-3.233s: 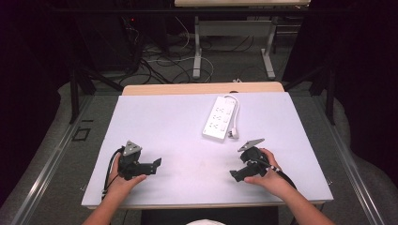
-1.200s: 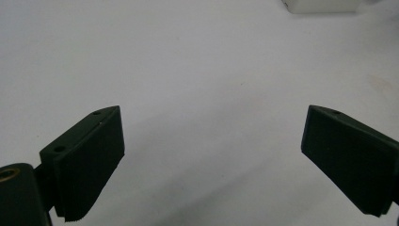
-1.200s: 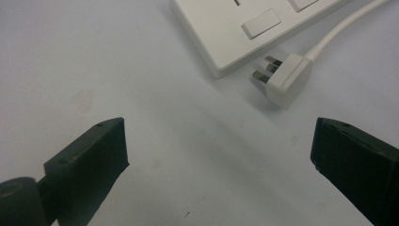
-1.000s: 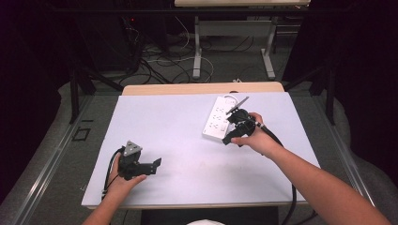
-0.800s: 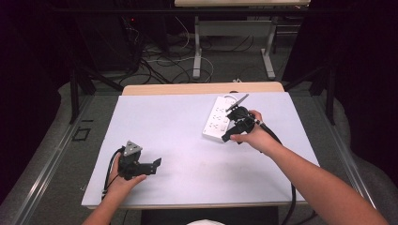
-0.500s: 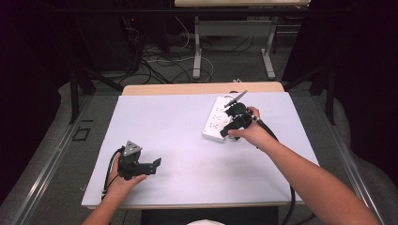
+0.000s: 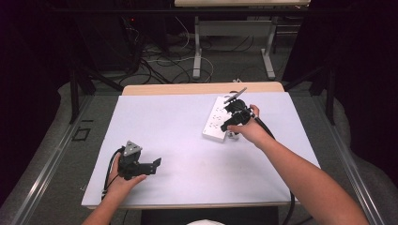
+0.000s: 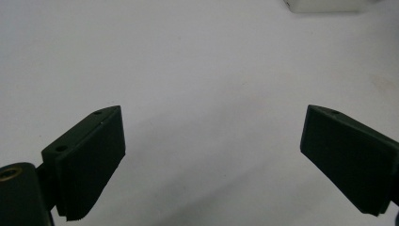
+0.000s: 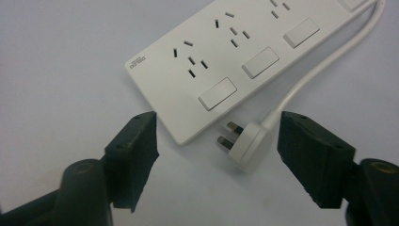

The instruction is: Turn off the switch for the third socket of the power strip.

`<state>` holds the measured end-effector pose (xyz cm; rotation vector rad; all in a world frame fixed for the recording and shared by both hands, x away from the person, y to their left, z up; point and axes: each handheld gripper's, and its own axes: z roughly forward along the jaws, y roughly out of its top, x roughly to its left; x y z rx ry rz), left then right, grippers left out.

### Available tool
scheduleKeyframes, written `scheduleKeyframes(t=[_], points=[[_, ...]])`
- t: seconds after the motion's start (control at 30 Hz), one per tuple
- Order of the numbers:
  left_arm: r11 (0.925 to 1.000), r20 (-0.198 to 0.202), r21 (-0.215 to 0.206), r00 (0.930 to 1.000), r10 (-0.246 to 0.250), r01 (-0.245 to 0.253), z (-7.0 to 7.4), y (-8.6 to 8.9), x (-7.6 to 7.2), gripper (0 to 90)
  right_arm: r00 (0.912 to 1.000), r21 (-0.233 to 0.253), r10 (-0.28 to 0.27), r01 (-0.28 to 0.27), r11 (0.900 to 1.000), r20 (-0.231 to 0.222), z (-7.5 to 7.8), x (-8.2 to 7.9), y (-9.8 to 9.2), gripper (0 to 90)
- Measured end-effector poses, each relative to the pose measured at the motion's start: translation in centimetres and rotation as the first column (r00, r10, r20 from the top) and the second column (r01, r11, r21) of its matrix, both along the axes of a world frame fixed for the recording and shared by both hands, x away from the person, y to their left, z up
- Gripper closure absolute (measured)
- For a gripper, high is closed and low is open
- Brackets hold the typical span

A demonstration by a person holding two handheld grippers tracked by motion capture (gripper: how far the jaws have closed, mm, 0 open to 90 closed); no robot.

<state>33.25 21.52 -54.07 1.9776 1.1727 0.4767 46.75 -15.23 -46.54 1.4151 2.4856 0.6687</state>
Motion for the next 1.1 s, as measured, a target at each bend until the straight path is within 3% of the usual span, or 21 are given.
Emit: scheduleKeyframes(t=[0.1,0.13,0.27,0.37,0.47,0.57,0.67,0.7,0.77,0.83,0.87,1.1], points=[[1.0000,0.001,0.003,1.0000,-0.002,0.002,0.0,0.0,0.0,7.0,1.0000,0.029,0.001,-0.001,1.000,0.006,-0.3,0.3,0.0,35.2],[1.0000,0.002,-0.004,1.0000,0.005,-0.005,0.0,0.0,0.0,7.1,0.9999,0.018,-0.005,0.005,1.000,-0.013,-0.3,0.5,0.1,36.3],[1.0000,-0.007,0.000,1.0000,0.002,-0.002,0.0,0.0,0.0,7.1,1.0000,0.016,-0.003,0.003,1.000,-0.003,-0.5,0.8,0.2,38.3],[1.0000,-0.008,-0.001,1.0000,0.003,-0.003,0.0,0.0,0.0,7.2,0.9997,0.035,-0.024,0.025,0.999,-0.009,-1.1,1.3,0.5,38.5],[0.9999,-0.004,-0.004,1.0000,0.009,-0.009,-0.1,0.0,0.1,7.2,0.9991,0.021,-0.030,0.030,0.999,-0.029,-1.3,1.6,0.8,39.6],[0.9999,-0.005,-0.004,0.9999,0.010,-0.010,-0.1,0.0,0.1,7.4,0.9997,0.026,-0.019,0.019,0.999,-0.015,-1.6,1.8,0.9,40.2],[1.0000,-0.006,-0.003,0.9999,0.008,-0.008,-0.1,0.0,0.1,7.4,0.9986,0.019,-0.037,0.038,0.999,-0.036,-1.8,2.0,1.1,42.4],[1.0000,-0.005,-0.003,0.9999,0.009,-0.009,-0.1,0.0,0.1,7.6,0.9985,0.039,-0.043,0.044,0.998,-0.034,-2.0,2.1,1.2,48.2],[1.0000,-0.003,-0.003,1.0000,0.008,-0.008,-0.1,0.0,0.1,7.7,0.9976,0.028,-0.041,0.043,0.999,-0.056,-1.9,2.2,1.2,49.9],[1.0000,-0.003,-0.003,1.0000,0.009,-0.009,-0.1,0.0,0.1,7.7,0.9991,0.065,-0.040,0.041,0.997,-0.012,-2.3,2.3,1.3,53.5],[0.9999,-0.006,-0.004,0.9999,0.011,-0.011,-0.1,0.0,0.1,7.7,0.9987,0.043,-0.047,0.048,0.998,-0.020,-2.1,2.4,1.4,55.7],[1.0000,-0.007,0.003,1.0000,0.005,-0.005,-0.1,0.1,0.1,7.9,0.9986,0.026,-0.052,0.052,0.998,-0.011,-2.1,2.5,1.5,69.8]])
